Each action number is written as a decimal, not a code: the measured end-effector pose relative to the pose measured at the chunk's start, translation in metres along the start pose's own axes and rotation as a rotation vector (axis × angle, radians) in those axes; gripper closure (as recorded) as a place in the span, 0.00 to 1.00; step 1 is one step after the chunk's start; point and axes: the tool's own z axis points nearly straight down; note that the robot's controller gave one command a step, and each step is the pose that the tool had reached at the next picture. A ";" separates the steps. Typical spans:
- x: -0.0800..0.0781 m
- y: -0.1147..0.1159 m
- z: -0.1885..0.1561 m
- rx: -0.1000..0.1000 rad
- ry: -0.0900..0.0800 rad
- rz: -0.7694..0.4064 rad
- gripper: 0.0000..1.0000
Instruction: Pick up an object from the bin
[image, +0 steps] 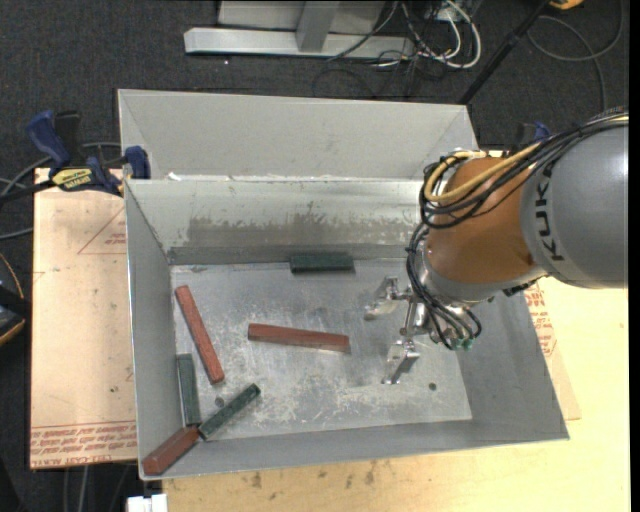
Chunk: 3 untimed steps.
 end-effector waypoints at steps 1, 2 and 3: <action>-0.027 0.069 0.003 -0.001 -0.006 0.012 0.00; -0.040 0.077 0.061 -0.002 -0.009 0.035 0.00; -0.048 0.113 0.054 0.003 -0.018 0.035 1.00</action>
Offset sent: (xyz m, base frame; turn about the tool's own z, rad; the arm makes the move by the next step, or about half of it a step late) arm 0.0328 0.0788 -0.0631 0.0358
